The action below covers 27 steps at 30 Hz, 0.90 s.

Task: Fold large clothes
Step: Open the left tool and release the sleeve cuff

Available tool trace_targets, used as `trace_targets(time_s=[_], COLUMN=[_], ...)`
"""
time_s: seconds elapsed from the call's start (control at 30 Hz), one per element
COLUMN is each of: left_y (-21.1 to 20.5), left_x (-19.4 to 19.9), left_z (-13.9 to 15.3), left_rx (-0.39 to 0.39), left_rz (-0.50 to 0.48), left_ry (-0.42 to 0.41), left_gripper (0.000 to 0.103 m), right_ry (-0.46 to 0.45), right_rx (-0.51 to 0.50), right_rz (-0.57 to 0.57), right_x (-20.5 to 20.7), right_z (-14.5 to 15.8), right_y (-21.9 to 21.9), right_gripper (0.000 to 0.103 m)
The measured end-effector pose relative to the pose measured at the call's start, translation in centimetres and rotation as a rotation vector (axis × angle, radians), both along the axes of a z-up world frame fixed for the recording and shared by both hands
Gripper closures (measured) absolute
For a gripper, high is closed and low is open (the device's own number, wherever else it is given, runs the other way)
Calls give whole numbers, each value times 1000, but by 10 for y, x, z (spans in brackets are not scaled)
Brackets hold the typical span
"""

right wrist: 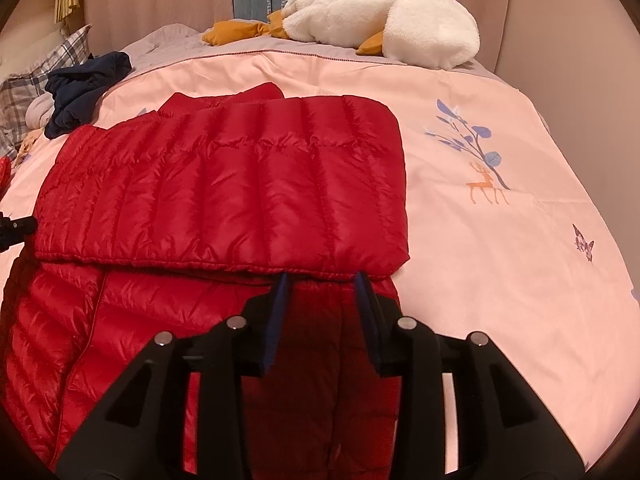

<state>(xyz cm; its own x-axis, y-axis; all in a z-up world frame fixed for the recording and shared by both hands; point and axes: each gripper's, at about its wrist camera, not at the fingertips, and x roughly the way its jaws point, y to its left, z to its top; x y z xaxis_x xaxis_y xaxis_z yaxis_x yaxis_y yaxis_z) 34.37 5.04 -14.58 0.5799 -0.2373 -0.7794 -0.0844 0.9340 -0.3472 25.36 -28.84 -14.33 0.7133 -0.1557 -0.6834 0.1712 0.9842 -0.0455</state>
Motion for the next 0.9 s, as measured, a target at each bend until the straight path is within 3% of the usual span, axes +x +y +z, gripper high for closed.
trace_targets(time_s=[0.17,0.3,0.43,0.57,0.73,0.9], left_y=[3,11,14,2,-29,-54], left_x=[-3,-9,-14,-18,-20,-13], left_z=[3,11,25,37,45,35], left_rx=[17,39,83,113,169,167], left_rz=[9,41,43,0,-81,-148], left_ry=[-5,-24,-80,-133,-193,-177], left_gripper=[81,67,67,67,67,67], right_ry=[-28,-73,-109,-122,-125,-89], right_rx=[34,49,84,110,67,16], right_rz=[1,8,-5,2,39,53], right_x=[-10,-22,-24,-16,2,24], right_z=[9,21,32,36,37,27], right_y=[-5,-10,-16,-12,12,28], right_gripper=[58,54,54,54,58,66])
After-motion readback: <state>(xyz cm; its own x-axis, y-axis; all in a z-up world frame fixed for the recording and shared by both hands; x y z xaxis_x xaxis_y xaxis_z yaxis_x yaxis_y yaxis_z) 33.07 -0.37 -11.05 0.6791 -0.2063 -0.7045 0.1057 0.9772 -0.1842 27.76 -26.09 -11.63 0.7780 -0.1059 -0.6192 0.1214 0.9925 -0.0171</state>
